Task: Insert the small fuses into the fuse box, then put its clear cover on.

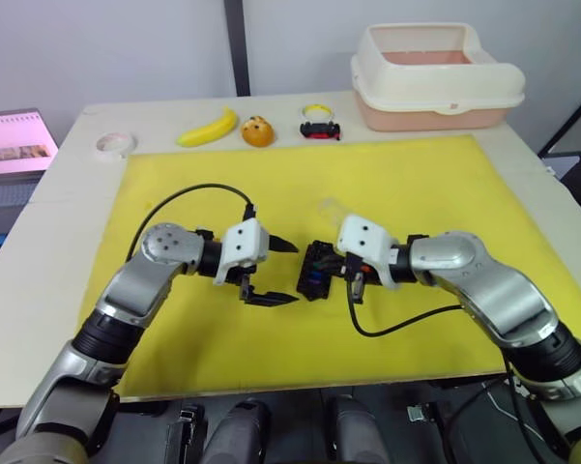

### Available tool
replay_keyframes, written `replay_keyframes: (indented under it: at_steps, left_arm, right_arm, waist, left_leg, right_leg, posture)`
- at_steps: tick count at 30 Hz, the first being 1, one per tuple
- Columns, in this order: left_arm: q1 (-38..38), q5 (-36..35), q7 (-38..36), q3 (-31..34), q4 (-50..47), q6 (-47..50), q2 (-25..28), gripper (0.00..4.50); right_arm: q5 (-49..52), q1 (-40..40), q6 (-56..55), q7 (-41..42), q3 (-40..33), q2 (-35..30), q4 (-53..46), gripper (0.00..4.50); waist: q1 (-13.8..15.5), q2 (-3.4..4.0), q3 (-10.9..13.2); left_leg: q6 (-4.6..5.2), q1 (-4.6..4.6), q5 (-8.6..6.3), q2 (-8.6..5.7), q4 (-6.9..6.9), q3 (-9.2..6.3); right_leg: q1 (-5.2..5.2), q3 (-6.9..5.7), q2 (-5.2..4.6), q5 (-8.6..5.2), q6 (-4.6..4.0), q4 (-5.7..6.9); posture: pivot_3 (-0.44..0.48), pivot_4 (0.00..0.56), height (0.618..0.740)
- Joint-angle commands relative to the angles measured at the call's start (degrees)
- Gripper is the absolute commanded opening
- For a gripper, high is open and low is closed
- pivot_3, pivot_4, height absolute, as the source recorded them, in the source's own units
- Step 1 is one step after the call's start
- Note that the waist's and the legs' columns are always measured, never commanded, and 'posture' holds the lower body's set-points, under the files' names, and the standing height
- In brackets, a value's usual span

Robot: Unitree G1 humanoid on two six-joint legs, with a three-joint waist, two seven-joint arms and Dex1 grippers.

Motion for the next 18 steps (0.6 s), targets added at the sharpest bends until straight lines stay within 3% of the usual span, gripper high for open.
replay_keyframes:
  at_steps: [1, 12, 17, 18]
  left_arm:
    - [-1.0, -0.2, 0.2, 0.9, -1.3, -0.2, 0.0, 4.47]
    - [-1.2, 0.0, 0.1, 0.8, -0.7, -0.5, -0.1, 4.47]
    - [-0.9, 0.1, 0.2, 0.8, -0.7, -0.5, -0.1, 4.5]
    - [-0.9, 0.1, 0.2, 0.8, -0.8, -0.6, -0.1, 4.5]
  right_arm:
    - [-0.9, -0.4, -1.0, 0.8, -0.2, -0.4, -0.8, 0.0]
    - [-1.8, -0.7, -1.1, 1.5, -0.5, 0.4, 0.1, 0.0]
    - [0.8, -1.8, 1.9, 1.6, -3.6, 0.2, -2.6, 1.97]
    - [1.2, -1.9, 2.6, 1.7, -4.2, 0.1, -3.1, 1.97]
  waist:
    - [0.0, 0.0, 0.0]
    - [0.0, 0.0, 0.0]
    - [0.0, 0.0, 0.0]
    - [0.0, 0.0, 0.0]
  left_leg:
    - [0.0, 0.0, 0.0, 0.0, 0.0, 0.0]
    - [0.0, 0.0, 0.0, 0.0, 0.01, 0.0]
    - [0.0, 0.0, 0.0, 0.0, 0.02, 0.0]
    - [0.0, 0.0, 0.0, 0.0, 0.02, -0.01]
  right_leg:
    - [0.0, 0.0, 0.0, 0.0, 0.0, 0.0]
    - [0.0, 0.0, 0.0, 0.0, 0.0, 0.01]
    - [0.0, 0.0, 0.0, 0.0, 0.0, 0.02]
    - [0.0, 0.0, 0.0, 0.0, 0.0, 0.02]
  posture:
    - [0.0, 0.15, 0.74]
    - [0.0, 0.15, 0.74]
    - [0.0, 0.15, 0.74]
    - [0.0, 0.15, 0.74]
